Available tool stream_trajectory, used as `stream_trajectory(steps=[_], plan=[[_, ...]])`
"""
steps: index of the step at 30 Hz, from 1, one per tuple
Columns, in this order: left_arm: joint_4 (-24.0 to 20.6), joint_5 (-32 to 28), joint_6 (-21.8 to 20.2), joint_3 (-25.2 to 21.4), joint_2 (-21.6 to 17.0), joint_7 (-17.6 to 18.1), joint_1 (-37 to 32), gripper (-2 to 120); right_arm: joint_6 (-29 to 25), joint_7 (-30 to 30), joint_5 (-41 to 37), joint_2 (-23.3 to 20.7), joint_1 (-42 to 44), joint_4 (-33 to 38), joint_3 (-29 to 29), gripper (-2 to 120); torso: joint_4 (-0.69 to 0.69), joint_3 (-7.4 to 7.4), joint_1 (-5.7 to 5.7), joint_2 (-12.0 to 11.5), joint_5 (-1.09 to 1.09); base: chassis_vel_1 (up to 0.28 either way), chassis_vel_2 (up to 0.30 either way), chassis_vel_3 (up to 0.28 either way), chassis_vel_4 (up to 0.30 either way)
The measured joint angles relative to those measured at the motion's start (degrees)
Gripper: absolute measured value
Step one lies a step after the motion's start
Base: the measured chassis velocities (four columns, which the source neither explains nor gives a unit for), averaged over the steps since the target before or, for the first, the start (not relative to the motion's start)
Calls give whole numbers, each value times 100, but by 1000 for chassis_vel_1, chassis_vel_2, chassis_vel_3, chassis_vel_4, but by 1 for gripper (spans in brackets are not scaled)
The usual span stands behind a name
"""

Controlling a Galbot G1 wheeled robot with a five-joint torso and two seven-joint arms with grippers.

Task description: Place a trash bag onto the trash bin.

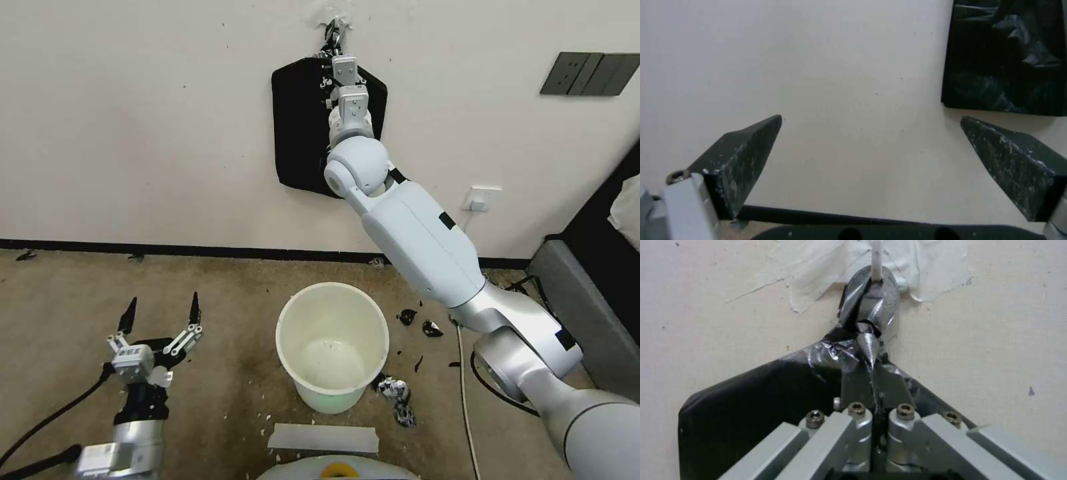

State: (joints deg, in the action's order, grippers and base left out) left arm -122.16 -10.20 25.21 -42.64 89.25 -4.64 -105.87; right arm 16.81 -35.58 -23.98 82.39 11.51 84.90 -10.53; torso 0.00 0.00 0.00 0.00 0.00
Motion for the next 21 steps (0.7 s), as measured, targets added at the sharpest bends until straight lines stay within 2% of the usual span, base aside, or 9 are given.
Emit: stream_trajectory(steps=[21], plan=[[-1, 49, 22, 13, 38, 3, -6, 100, 242, -93, -284, -388, 675, 937, -45, 0, 0, 0, 0, 0, 0, 0, 0, 0, 0]])
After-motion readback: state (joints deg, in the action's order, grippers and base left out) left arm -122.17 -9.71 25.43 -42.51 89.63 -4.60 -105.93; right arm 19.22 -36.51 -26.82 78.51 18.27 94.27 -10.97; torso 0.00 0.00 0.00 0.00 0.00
